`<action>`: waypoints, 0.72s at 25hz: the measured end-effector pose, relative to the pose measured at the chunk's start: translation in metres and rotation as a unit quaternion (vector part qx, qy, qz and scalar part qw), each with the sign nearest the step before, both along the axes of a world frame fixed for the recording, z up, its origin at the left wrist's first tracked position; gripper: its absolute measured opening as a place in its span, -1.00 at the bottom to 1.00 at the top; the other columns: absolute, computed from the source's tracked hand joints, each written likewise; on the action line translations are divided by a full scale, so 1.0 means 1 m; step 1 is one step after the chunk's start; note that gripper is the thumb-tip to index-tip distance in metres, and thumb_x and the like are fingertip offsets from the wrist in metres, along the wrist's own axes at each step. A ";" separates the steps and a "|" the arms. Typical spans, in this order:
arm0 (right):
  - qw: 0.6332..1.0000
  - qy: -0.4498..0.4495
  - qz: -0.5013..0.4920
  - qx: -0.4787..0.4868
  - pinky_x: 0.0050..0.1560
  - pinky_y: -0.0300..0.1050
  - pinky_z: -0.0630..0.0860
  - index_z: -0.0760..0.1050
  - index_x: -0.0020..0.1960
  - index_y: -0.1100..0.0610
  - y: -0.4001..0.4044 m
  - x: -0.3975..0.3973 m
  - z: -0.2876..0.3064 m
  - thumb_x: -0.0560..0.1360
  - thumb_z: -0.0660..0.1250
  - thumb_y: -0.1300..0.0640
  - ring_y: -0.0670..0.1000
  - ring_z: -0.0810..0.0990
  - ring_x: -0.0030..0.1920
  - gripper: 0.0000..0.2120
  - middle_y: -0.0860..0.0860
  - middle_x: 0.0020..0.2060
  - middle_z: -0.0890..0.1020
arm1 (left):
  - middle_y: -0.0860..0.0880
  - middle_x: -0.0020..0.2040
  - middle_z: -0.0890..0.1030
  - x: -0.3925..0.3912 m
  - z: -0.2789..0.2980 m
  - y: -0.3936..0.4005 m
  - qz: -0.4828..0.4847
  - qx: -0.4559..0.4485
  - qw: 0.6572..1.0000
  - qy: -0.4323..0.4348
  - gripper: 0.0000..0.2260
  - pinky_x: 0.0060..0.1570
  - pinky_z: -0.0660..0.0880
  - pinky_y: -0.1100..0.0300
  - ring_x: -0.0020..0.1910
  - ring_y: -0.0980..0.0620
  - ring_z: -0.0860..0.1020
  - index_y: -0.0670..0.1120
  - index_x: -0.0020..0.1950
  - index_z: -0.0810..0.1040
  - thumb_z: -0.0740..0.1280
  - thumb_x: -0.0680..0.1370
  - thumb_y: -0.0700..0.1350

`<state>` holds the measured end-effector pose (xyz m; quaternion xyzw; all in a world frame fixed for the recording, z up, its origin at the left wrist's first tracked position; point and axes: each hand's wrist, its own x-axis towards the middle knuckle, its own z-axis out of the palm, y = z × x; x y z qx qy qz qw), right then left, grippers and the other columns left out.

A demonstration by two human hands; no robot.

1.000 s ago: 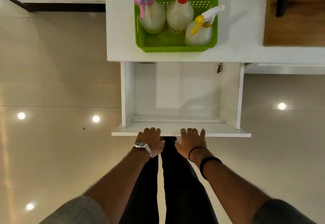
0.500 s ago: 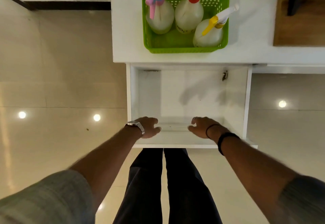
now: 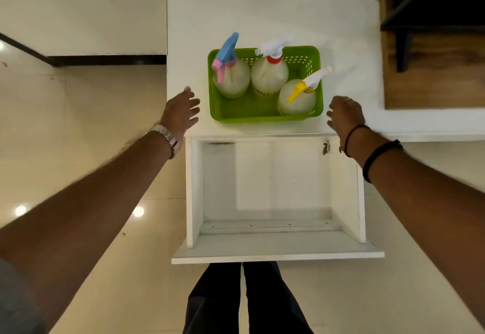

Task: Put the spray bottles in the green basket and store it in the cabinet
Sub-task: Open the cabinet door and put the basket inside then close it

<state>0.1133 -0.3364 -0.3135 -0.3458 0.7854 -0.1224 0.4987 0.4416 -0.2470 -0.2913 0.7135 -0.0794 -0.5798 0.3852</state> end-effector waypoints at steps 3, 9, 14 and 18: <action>0.995 -0.075 -0.049 -0.034 0.48 0.19 0.33 0.31 0.47 0.30 -0.013 0.024 0.012 0.68 0.00 -0.02 0.24 0.39 0.46 -0.49 0.27 0.47 0.38 | -0.04 0.30 0.55 -0.018 0.004 -0.022 -0.006 0.000 0.999 0.044 -0.43 0.43 0.38 0.05 0.35 0.01 0.48 -0.12 0.47 0.39 0.01 0.65 0.25; 0.987 -0.133 -0.084 -0.026 0.43 0.10 0.43 0.58 0.14 0.06 -0.012 0.035 0.013 0.65 -0.07 -0.25 0.11 0.54 0.33 -0.44 0.11 0.32 0.58 | -0.05 0.48 0.46 -0.040 0.004 -0.023 -0.011 0.007 1.000 0.017 -0.37 0.53 0.27 -0.03 0.49 -0.01 0.39 -0.03 0.48 0.41 -0.05 0.61 0.33; 0.972 -0.184 -0.128 -0.065 0.48 0.07 0.37 0.49 0.38 0.07 0.052 0.025 0.012 0.67 -0.04 -0.22 0.06 0.50 0.40 -0.46 0.08 0.37 0.55 | -0.07 0.42 0.54 -0.050 0.002 0.027 0.001 -0.015 1.000 0.007 -0.43 0.50 0.33 -0.05 0.43 -0.04 0.47 -0.03 0.43 0.49 -0.01 0.64 0.28; 0.956 -0.220 -0.190 -0.034 0.09 -0.18 0.61 0.59 0.08 -0.10 0.136 0.004 0.020 0.65 0.05 -0.23 -0.19 0.70 0.02 -0.62 -0.18 -0.05 0.74 | 0.14 -0.09 0.75 -0.058 0.009 0.092 0.022 -0.029 0.998 0.049 -0.49 0.12 0.58 0.24 -0.02 0.22 0.69 0.10 -0.10 0.69 -0.03 0.69 0.18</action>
